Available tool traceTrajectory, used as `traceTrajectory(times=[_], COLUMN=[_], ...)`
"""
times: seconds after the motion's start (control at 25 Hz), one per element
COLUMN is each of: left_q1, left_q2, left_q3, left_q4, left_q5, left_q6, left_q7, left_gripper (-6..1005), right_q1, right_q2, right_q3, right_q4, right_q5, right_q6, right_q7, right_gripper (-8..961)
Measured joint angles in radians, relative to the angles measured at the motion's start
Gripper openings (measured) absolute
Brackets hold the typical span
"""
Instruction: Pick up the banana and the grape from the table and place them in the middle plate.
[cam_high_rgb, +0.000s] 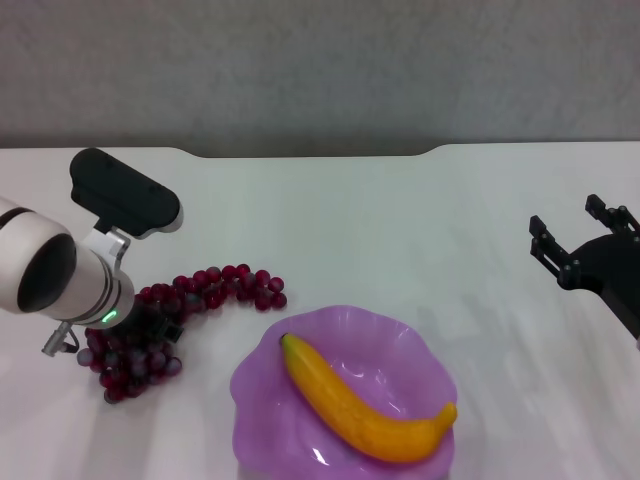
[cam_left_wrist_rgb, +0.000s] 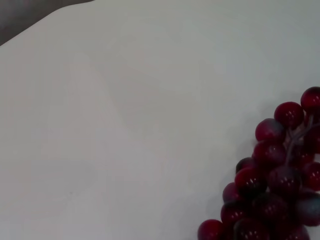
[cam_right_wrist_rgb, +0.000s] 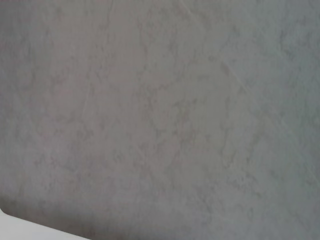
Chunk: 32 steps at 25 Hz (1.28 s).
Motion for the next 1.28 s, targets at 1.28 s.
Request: traceTrajectory(times=[1.28], left_q1=[0.032], left_q2=[-0.002], left_q3=[0.000], left_q4=[0.011], left_q5=[-0.013], left_q6=[0.056], left_q7=[-0.026], left_gripper=[552], right_q1=[-0.004], right_q2=[0.000], right_q3=[0.000], right_q4=[0.000], right_q5=[0.001], right_q6=[-0.006], right_q7=[0.000], right_gripper=[772])
